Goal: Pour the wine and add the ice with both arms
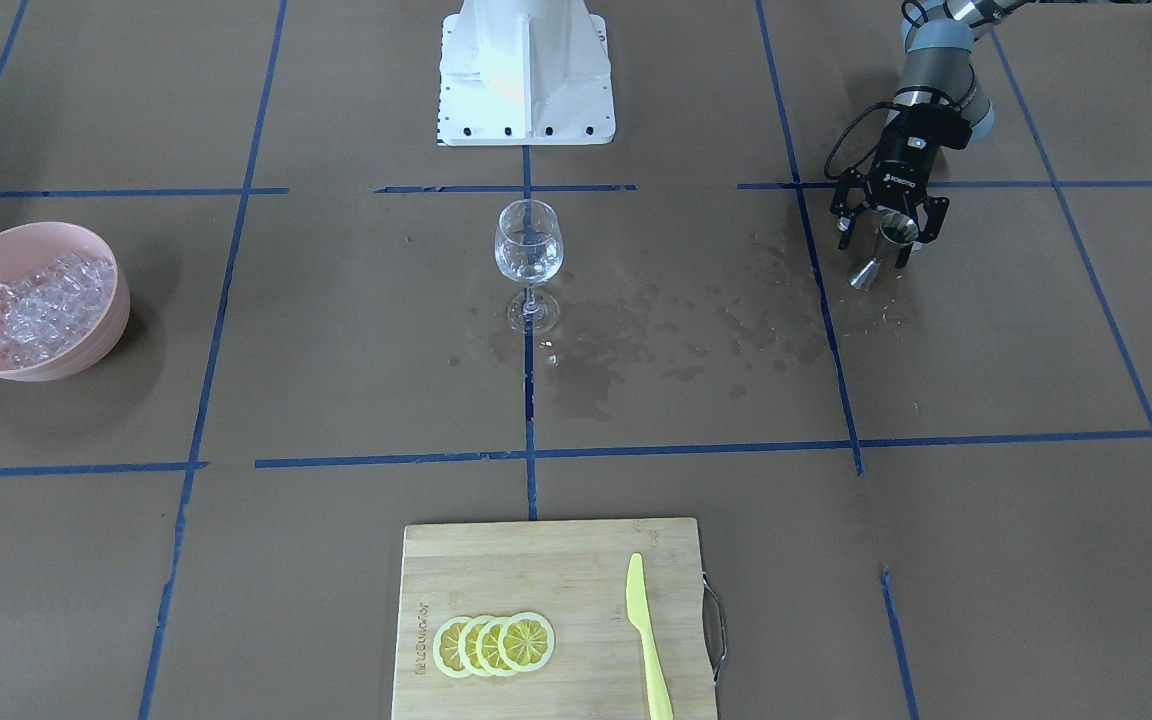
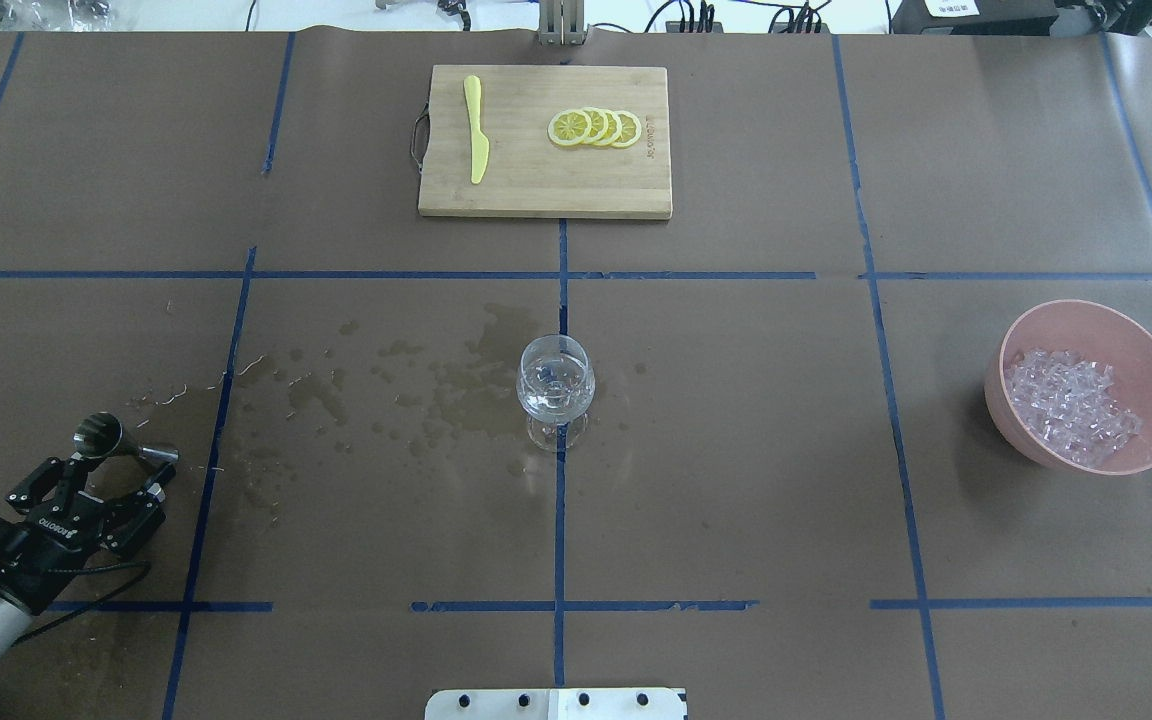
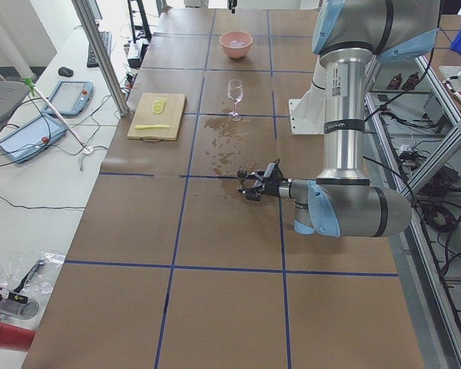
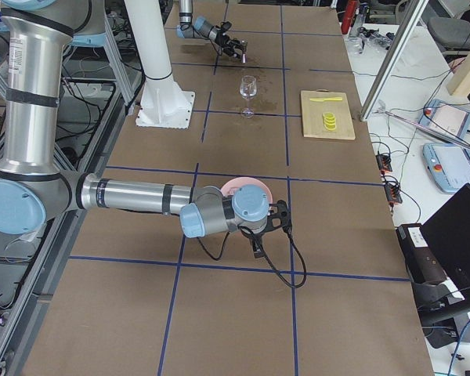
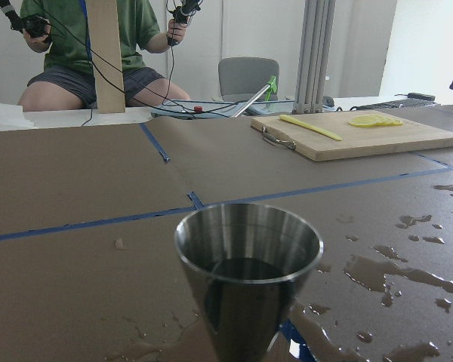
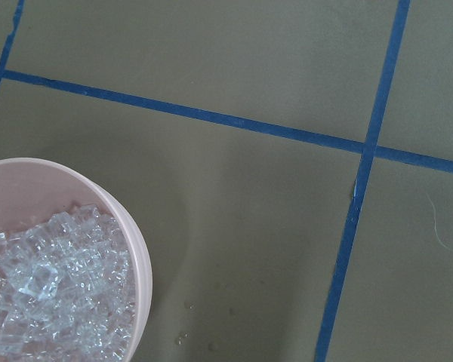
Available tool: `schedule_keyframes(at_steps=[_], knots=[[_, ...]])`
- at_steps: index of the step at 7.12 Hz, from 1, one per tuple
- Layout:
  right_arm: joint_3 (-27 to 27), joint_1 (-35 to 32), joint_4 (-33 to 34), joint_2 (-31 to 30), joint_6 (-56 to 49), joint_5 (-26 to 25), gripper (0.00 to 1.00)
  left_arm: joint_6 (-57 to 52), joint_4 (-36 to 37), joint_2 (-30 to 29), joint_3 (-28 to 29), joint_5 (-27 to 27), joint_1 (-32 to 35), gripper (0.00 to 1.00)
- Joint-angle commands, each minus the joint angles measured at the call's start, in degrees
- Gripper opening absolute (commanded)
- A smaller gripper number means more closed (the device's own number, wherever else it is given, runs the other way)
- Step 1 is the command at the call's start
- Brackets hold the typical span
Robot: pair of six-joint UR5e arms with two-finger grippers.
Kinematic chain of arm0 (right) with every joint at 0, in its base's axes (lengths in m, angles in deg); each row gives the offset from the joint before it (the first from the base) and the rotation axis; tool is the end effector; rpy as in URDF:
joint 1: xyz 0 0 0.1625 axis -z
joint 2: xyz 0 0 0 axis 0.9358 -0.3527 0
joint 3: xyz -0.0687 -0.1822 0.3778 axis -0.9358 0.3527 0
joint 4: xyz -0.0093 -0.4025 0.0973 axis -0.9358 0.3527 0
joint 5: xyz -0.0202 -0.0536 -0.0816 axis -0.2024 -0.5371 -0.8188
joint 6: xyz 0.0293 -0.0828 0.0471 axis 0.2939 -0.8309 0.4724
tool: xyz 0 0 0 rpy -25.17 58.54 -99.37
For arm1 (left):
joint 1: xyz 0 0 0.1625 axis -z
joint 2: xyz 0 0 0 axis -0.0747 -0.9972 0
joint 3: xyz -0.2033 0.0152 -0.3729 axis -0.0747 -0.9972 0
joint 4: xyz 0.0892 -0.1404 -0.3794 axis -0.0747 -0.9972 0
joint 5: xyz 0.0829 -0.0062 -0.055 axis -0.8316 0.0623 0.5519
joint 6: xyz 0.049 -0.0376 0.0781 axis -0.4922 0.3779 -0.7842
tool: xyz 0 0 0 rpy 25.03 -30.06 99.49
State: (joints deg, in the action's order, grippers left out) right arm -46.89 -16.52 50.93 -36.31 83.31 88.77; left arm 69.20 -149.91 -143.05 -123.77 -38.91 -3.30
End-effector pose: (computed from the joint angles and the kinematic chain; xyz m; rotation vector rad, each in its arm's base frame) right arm 0.0209 -0.4384 0.6395 0.1983 -0.9492 -0.1799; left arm 0.3595 -0.2247 0.6035 1.2665 0.9370 -0.1716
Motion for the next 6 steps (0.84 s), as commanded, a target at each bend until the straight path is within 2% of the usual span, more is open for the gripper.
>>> schedule_keyframes(at_steps=[1, 4, 6], knots=[[0.1, 0.0, 0.0, 0.0, 0.0, 0.0, 1.0, 0.0, 0.1, 0.0, 0.0, 0.0, 0.6, 0.85], [0.1, 0.0, 0.0, 0.0, 0.0, 0.0, 1.0, 0.0, 0.2, 0.0, 0.2, 0.0, 0.9, 0.9], [0.3, 0.0, 0.0, 0.0, -0.1, 0.0, 1.0, 0.0, 0.5, -0.1, 0.4, 0.1, 0.9, 0.9]])
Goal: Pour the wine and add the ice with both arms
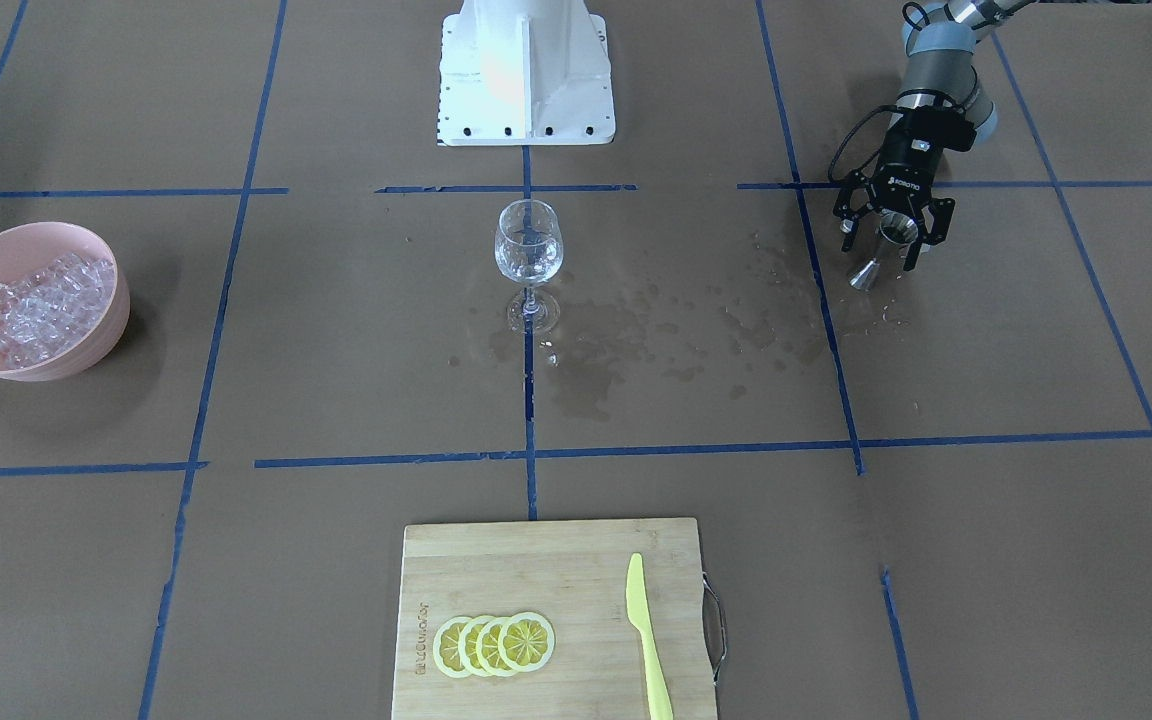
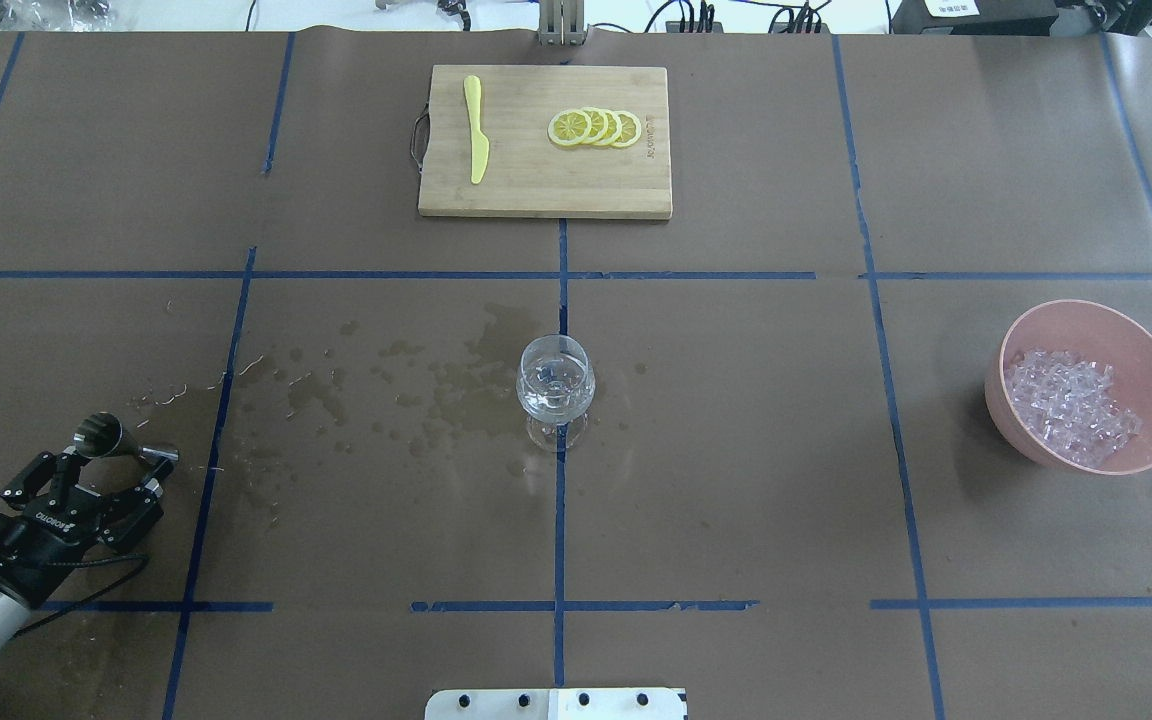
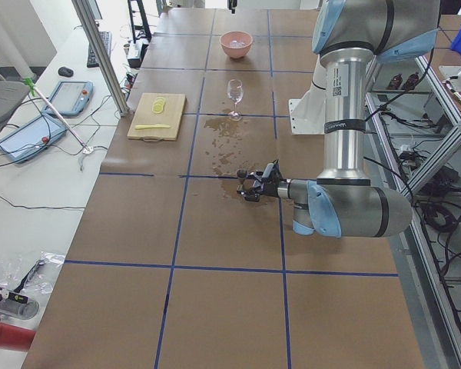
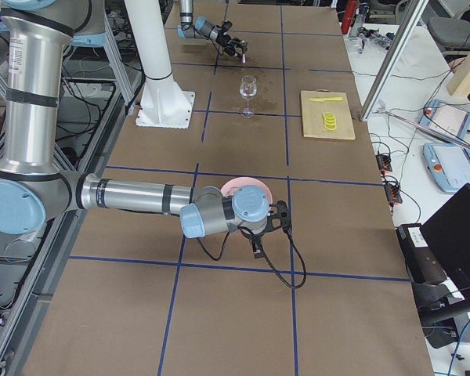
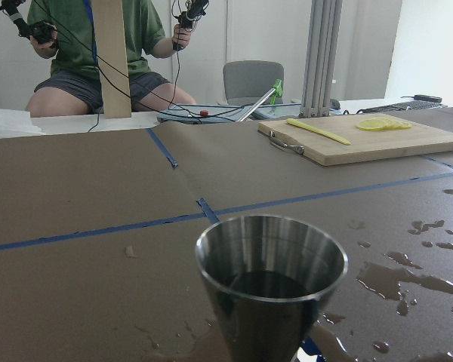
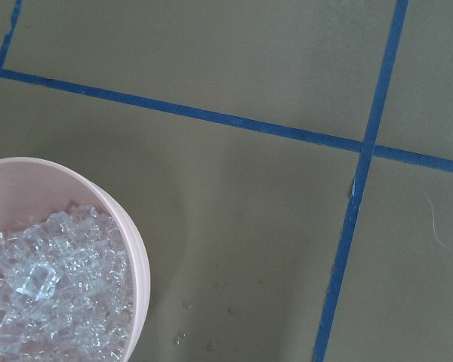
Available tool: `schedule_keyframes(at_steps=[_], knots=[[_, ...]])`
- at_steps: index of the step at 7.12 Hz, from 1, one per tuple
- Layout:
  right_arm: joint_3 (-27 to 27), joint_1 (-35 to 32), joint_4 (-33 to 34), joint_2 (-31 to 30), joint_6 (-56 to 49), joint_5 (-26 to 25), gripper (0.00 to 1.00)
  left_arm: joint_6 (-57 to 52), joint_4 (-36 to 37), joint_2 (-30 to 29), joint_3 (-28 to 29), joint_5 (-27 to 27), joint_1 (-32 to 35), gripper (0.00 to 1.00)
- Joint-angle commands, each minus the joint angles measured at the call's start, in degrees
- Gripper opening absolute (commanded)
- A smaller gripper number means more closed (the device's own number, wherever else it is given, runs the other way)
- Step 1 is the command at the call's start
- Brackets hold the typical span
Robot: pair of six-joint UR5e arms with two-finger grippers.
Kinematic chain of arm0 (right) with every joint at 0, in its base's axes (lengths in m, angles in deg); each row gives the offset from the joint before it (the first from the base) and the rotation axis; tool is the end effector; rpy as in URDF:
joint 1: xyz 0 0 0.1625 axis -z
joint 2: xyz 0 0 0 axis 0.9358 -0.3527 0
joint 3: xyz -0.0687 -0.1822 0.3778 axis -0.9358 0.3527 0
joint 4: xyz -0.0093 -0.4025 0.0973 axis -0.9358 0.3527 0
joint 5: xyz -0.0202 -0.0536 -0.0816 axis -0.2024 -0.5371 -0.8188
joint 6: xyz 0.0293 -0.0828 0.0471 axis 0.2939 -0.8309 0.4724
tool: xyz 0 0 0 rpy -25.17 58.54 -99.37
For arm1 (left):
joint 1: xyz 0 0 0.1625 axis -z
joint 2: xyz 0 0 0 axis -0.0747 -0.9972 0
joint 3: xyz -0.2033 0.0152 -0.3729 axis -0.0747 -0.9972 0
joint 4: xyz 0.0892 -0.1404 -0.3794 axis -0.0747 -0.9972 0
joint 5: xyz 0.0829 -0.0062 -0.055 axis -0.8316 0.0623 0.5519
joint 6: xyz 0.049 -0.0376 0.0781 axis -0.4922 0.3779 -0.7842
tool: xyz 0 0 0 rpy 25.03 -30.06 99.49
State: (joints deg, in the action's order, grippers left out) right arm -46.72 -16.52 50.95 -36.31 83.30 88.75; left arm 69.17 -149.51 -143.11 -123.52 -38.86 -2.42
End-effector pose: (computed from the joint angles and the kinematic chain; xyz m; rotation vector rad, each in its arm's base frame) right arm 0.0209 -0.4382 0.6411 0.1954 -0.9489 -0.1785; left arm 0.3571 -0.2302 0.6054 1.2734 0.9188 -0.1760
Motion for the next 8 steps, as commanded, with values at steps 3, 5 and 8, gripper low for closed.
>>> schedule_keyframes(at_steps=[3, 5, 8], knots=[[0.3, 0.0, -0.1, 0.0, -0.1, -0.1, 1.0, -0.2, 0.2, -0.3, 0.1, 0.1, 0.4, 0.52], [0.3, 0.0, -0.1, 0.0, -0.1, 0.0, 1.0, -0.3, 0.2, -0.6, 0.1, 0.0, 1.1, 0.64], [0.4, 0.0, -0.1, 0.0, -0.1, -0.1, 1.0, -0.7, 0.2, -1.3, 0.1, -0.1, 1.1, 0.26]])
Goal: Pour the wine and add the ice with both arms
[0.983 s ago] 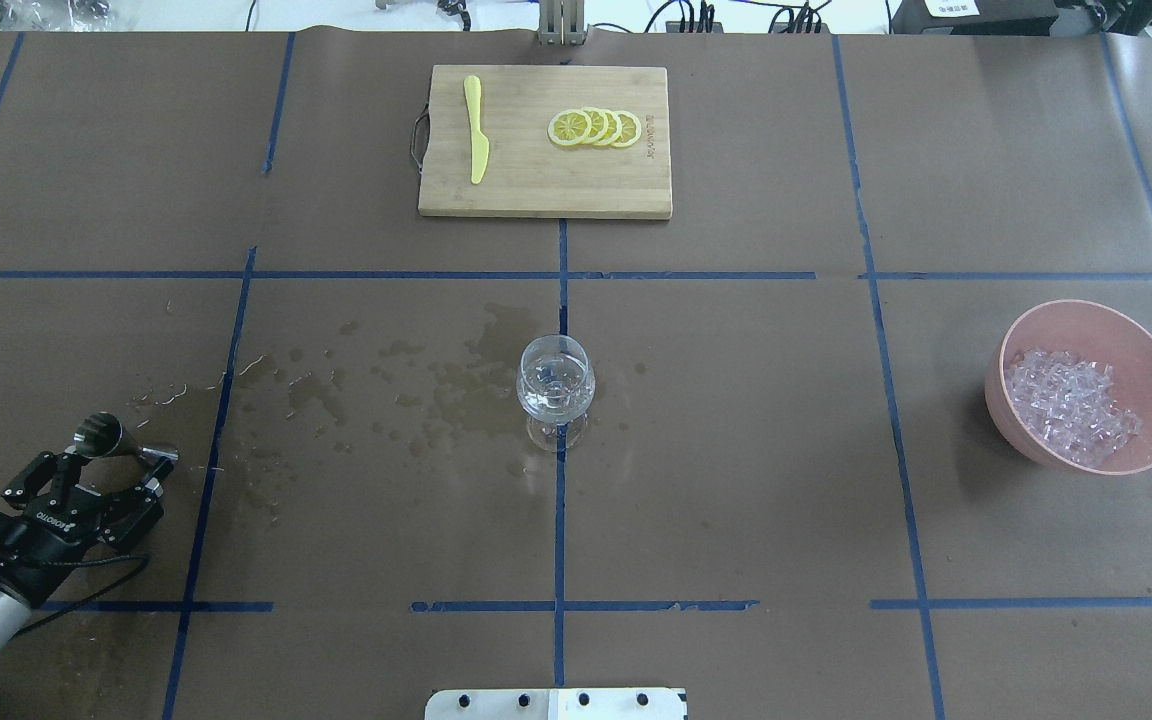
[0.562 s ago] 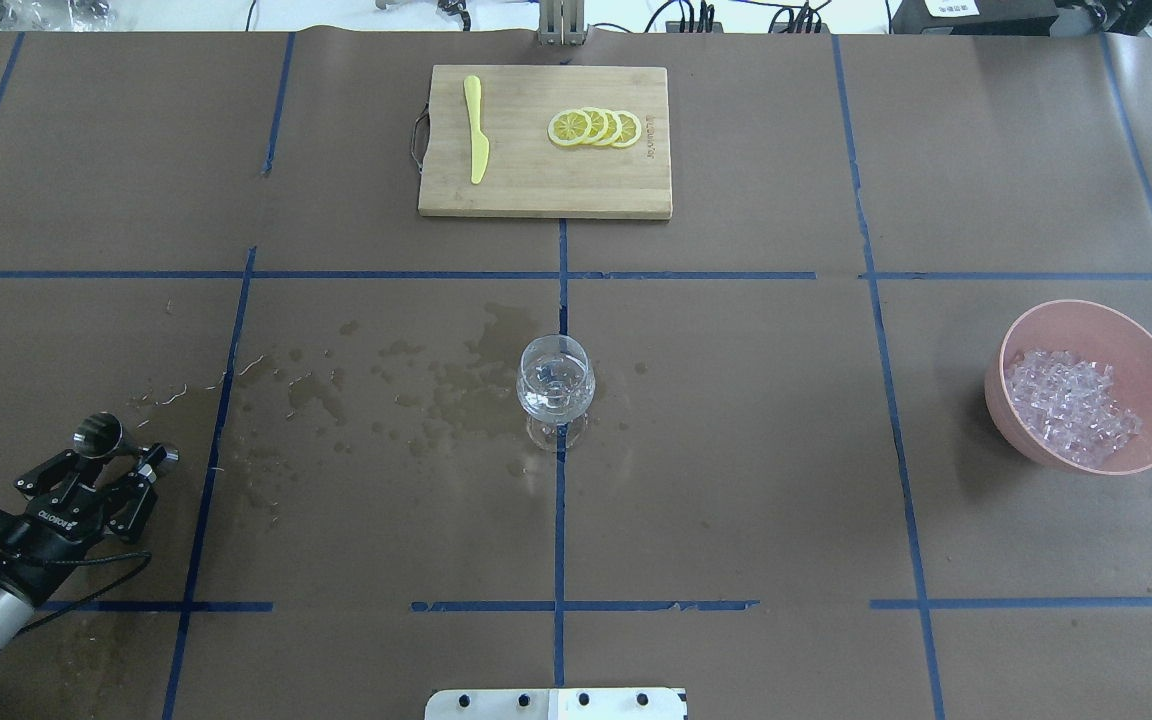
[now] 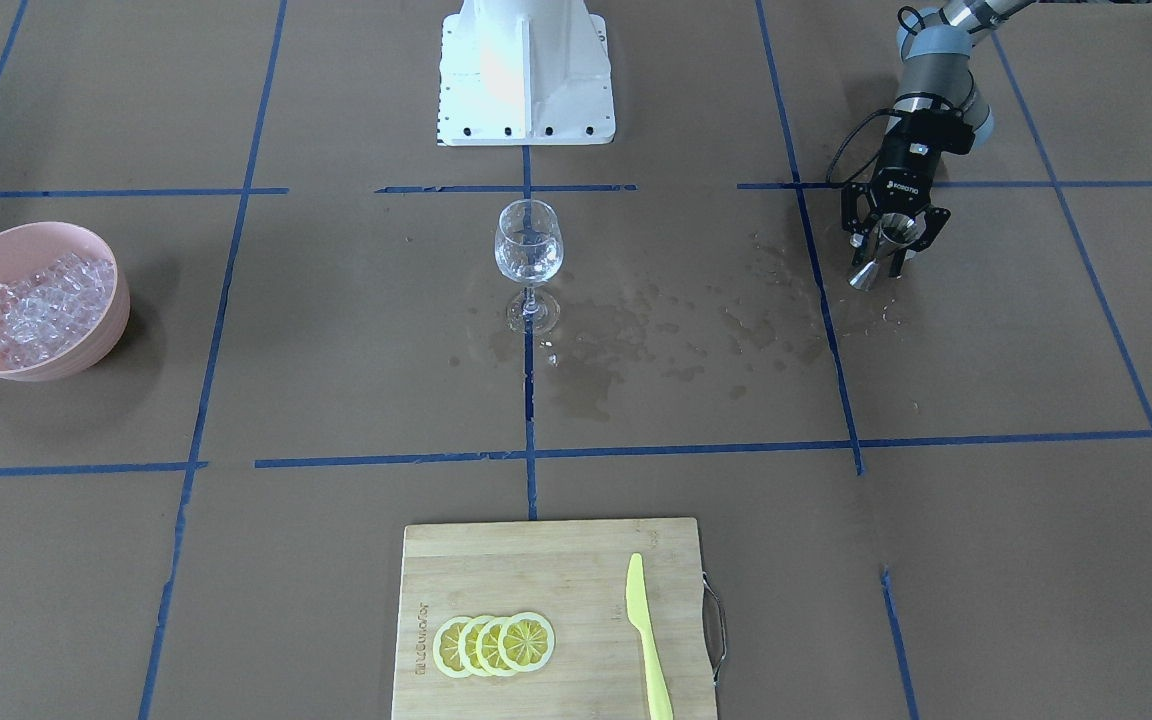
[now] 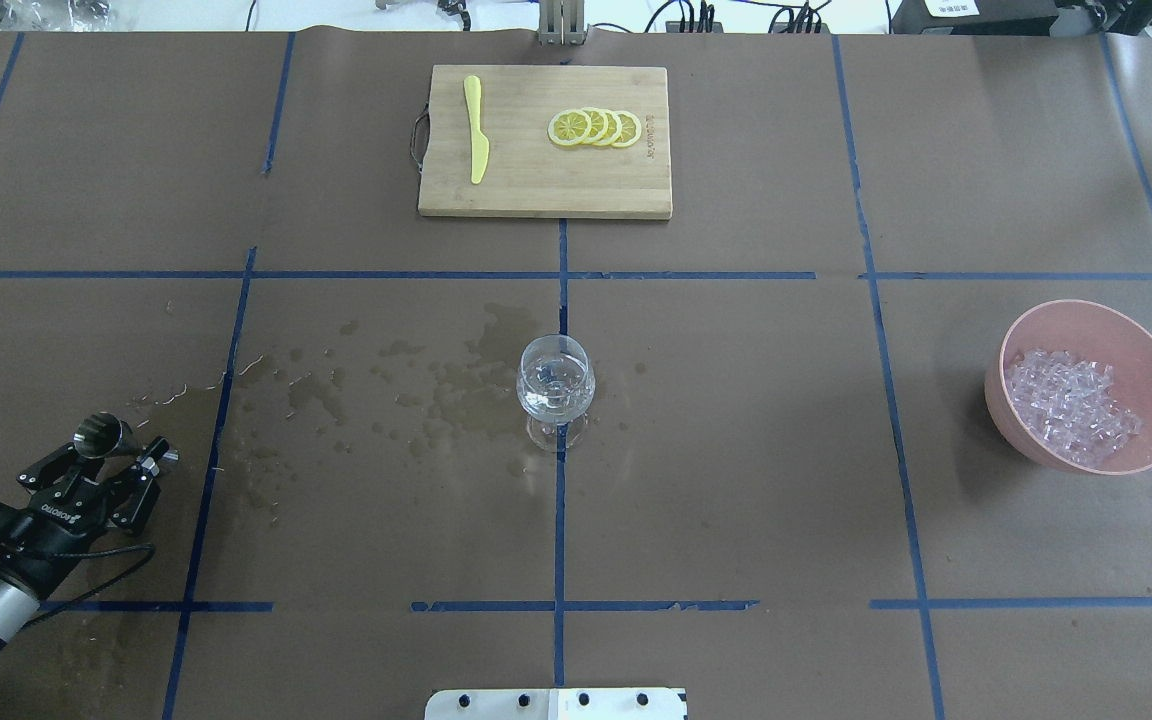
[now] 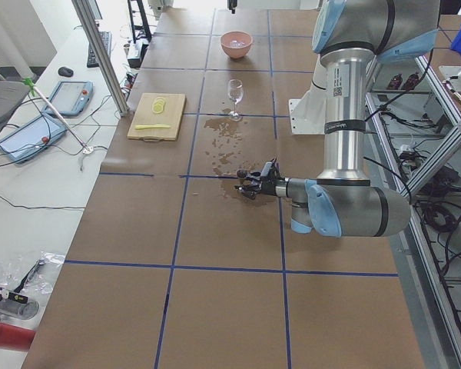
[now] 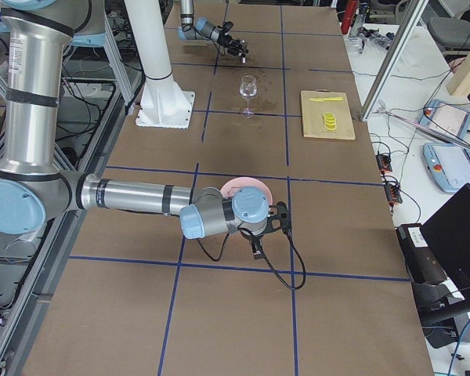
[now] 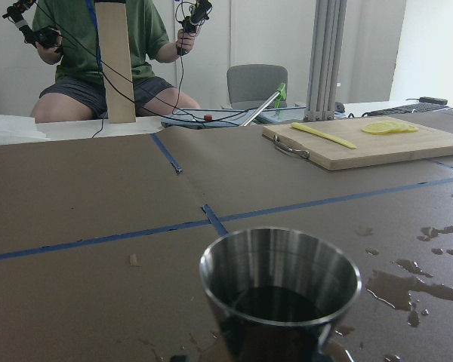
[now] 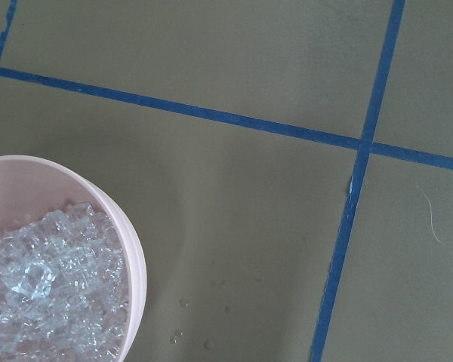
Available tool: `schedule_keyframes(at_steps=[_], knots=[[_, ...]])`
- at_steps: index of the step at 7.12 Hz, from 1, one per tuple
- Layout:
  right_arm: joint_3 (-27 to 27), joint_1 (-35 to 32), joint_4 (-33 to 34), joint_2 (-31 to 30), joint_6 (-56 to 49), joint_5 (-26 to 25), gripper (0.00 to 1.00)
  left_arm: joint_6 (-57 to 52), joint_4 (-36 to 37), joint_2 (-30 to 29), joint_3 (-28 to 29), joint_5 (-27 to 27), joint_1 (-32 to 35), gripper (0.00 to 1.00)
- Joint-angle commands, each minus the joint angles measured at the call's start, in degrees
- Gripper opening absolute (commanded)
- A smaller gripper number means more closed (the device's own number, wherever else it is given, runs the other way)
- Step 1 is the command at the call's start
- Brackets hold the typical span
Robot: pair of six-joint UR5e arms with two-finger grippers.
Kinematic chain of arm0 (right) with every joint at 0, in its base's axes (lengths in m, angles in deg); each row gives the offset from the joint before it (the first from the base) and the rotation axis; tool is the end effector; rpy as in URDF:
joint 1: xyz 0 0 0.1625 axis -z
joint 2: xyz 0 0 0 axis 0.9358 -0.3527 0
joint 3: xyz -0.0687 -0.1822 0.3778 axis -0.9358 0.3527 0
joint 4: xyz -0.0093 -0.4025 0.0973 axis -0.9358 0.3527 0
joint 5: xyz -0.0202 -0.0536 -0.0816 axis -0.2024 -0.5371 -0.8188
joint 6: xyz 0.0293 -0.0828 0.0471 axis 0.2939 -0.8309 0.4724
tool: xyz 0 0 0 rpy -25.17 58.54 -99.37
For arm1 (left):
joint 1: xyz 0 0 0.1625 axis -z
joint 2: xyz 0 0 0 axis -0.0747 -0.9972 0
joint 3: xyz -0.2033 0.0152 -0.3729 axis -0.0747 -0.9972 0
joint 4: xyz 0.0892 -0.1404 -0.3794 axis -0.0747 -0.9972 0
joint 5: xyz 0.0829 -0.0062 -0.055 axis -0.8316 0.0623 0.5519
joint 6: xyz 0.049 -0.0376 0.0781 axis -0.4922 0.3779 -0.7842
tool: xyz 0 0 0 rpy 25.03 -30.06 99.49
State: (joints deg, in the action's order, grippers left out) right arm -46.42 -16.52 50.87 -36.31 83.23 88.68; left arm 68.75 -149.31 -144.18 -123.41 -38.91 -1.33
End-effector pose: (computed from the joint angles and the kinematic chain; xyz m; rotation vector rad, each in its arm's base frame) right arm 0.0210 -0.4379 0.6436 0.1925 -0.9476 -0.1776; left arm 0.3611 -0.2374 0.5995 1.2867 0.9130 -0.1943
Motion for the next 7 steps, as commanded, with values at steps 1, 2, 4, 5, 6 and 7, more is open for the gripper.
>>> schedule_keyframes(at_steps=[1, 2, 4, 5, 6, 7], knots=[[0.1, 0.0, 0.0, 0.0, 0.0, 0.0, 1.0, -0.3, 0.1, -0.6, 0.0, -0.2, 0.1, 0.08], [0.0, 0.0, 0.0, 0.0, 0.0, 0.0, 1.0, -0.4, 0.0, -0.6, -0.1, -0.2, 0.1, 0.0], [0.0, 0.0, 0.0, 0.0, 0.1, 0.0, 1.0, -1.9, 0.0, -0.5, -2.2, 0.0, 1.4, 0.0], [-0.3, 0.0, -0.1, 0.1, 0.1, 0.1, 1.0, -5.8, -0.2, -0.6, -4.6, 0.1, 2.7, 0.0], [-0.4, 0.3, -0.2, 0.3, 0.1, 0.1, 1.0, -9.2, 0.2, -0.7, -8.7, 0.6, 3.6, 0.0], [-0.5, 0.5, -0.2, 0.3, 0.1, 0.1, 1.0, -12.9, 0.9, -2.1, -12.0, 2.2, 4.9, 0.0]])
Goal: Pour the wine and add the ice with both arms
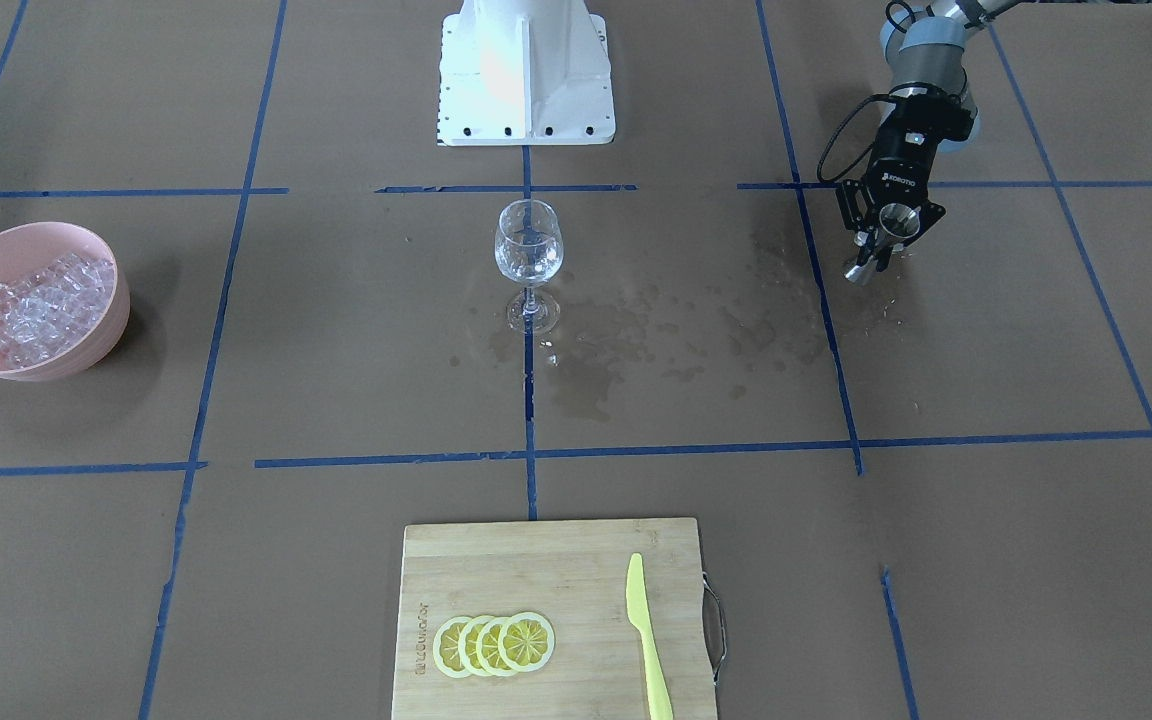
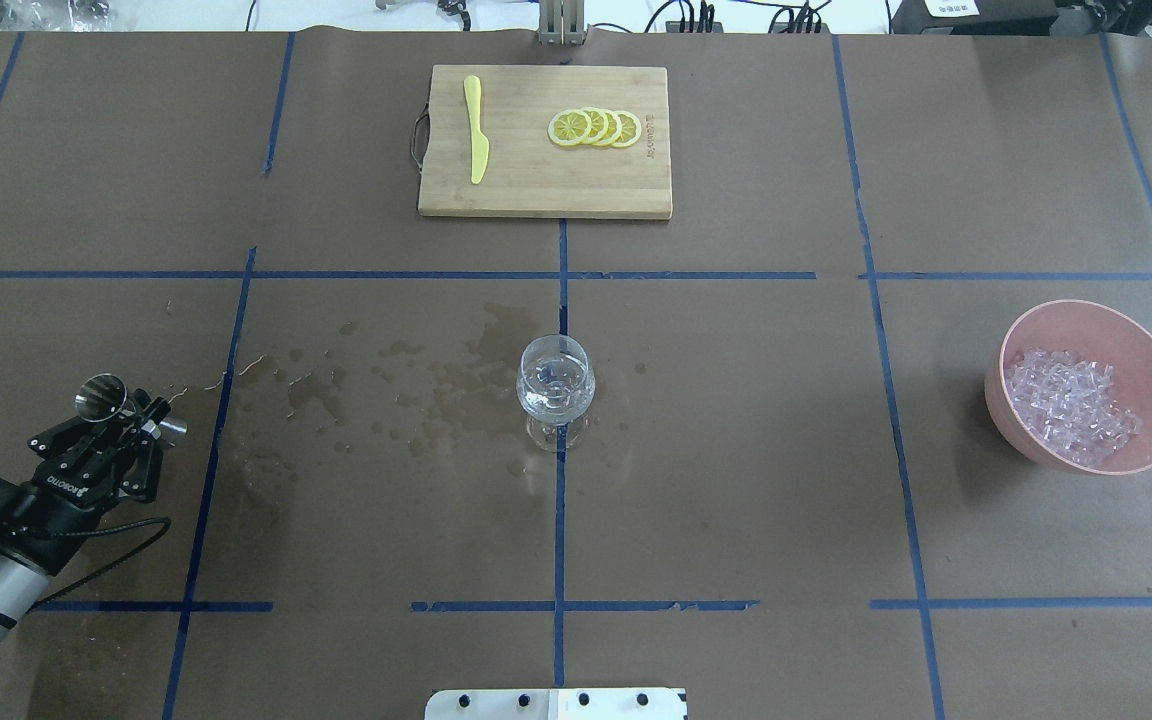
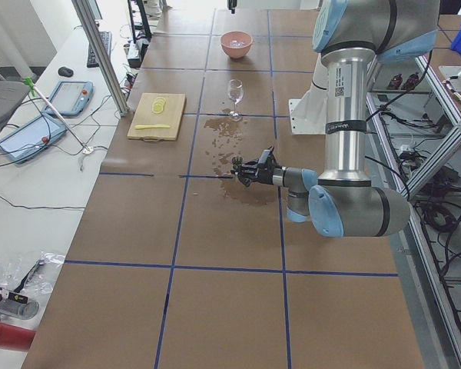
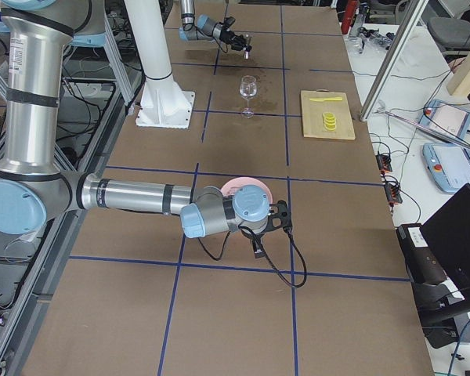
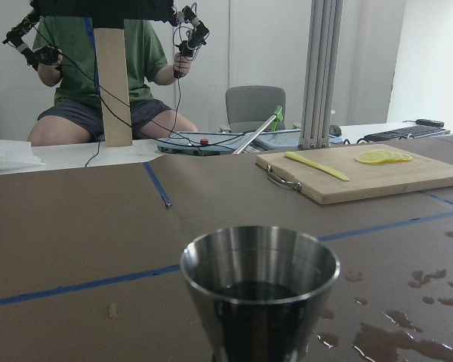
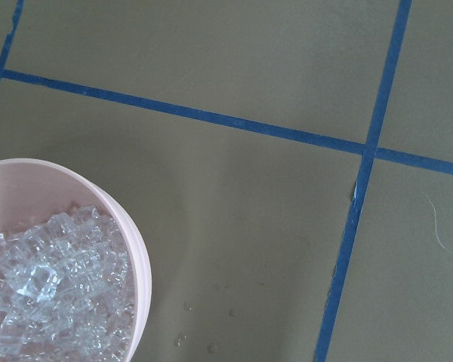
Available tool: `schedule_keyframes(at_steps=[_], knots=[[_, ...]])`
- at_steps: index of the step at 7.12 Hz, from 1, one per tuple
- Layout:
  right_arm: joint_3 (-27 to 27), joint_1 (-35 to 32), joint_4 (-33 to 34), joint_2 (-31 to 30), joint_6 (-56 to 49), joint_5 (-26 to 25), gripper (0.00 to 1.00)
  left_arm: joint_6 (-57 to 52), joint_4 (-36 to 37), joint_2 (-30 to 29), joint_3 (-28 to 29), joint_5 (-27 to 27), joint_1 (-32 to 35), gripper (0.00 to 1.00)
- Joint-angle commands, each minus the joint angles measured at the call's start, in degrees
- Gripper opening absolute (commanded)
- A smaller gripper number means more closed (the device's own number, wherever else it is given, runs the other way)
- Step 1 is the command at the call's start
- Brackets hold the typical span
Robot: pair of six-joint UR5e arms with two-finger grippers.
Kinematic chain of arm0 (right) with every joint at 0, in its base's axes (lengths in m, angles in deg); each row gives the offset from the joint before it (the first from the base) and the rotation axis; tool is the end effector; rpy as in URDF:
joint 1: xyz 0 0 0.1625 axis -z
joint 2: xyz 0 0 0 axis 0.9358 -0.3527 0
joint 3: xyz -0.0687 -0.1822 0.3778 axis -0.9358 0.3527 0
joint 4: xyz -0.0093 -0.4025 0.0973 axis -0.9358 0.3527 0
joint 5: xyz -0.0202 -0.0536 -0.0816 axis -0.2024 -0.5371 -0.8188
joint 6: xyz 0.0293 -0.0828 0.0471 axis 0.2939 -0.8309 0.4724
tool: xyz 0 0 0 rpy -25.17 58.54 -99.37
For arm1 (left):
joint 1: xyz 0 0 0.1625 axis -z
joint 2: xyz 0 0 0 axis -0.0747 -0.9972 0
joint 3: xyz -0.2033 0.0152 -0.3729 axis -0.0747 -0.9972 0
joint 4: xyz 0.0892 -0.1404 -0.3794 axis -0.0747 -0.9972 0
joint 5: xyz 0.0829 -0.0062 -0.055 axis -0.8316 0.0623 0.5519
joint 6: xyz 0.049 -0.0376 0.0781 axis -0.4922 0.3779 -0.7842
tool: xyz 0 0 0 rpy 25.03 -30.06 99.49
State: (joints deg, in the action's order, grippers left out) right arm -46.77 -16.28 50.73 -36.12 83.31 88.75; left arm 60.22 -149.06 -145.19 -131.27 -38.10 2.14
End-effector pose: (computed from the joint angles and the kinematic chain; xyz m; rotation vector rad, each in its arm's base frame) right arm 0.0190 -0.4400 0.6388 0.2008 -0.9494 -0.1859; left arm 0.3525 -0.2588 0.5345 1.3866 0.9096 -0.2119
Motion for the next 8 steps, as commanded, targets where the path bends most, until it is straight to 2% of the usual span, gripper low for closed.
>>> schedule_keyframes(at_steps=[1, 2, 3, 5, 6, 8], knots=[[-0.1, 0.4, -0.7, 0.1, 0.1, 0.0, 1.0, -6.1, 7.7, -2.6, -7.6, 5.2, 3.1, 0.0], [-0.1, 0.4, -1.0, 0.0, 0.1, 0.0, 1.0, -6.5, 15.2, -4.5, -11.8, 5.6, 3.0, 0.0], [0.0, 0.4, -1.0, 0.0, 0.0, 0.0, 1.0, -9.6, 21.3, -8.9, -14.4, 5.4, 3.2, 0.0], [0.0, 0.5, -1.0, 0.0, 0.0, 0.0, 1.0, -13.6, 33.5, -18.1, -14.7, 5.4, 3.2, 0.0], [0.0, 0.5, -1.0, 0.0, 0.0, -0.1, 1.0, -14.6, 36.4, -21.8, -14.7, 5.3, 3.2, 0.0], [0.1, 0.6, -1.0, 0.0, 0.0, -0.1, 1.0, -15.5, 45.6, -25.2, -14.8, 4.7, 3.2, 0.0]])
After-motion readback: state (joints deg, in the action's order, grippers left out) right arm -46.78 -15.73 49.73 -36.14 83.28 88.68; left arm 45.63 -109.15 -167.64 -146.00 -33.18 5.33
